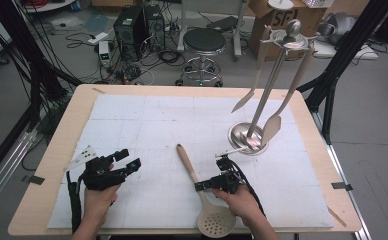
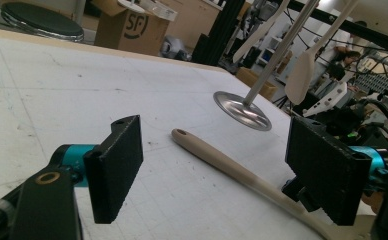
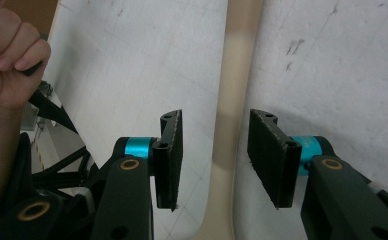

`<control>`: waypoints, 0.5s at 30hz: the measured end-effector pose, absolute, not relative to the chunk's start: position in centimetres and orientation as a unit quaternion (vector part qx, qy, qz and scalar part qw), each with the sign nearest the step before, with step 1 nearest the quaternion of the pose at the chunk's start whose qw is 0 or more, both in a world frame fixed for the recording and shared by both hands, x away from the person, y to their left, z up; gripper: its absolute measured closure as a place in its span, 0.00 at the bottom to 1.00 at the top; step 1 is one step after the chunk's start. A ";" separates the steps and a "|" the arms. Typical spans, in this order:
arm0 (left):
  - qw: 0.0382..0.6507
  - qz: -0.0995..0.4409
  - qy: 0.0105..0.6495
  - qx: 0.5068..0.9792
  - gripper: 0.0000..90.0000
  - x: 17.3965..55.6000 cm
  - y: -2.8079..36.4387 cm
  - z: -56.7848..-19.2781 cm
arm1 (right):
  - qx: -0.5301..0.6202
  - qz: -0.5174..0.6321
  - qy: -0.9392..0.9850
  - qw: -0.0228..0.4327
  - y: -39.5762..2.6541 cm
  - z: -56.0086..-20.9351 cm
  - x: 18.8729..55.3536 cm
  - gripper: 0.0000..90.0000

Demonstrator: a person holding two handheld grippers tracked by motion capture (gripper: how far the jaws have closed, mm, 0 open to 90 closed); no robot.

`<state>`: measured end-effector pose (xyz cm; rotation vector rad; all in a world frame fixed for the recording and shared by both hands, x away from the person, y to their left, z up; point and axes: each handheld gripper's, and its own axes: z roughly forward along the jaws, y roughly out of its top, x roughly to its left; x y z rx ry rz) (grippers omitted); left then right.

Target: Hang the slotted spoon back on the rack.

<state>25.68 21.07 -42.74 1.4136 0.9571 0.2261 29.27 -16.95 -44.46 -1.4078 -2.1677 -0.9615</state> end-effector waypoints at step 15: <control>0.651 0.102 0.421 0.623 0.26 25.7 21.0 -42.8 | -0.491 -0.311 -0.797 0.164 -15.9 -44.3 29.2 0.68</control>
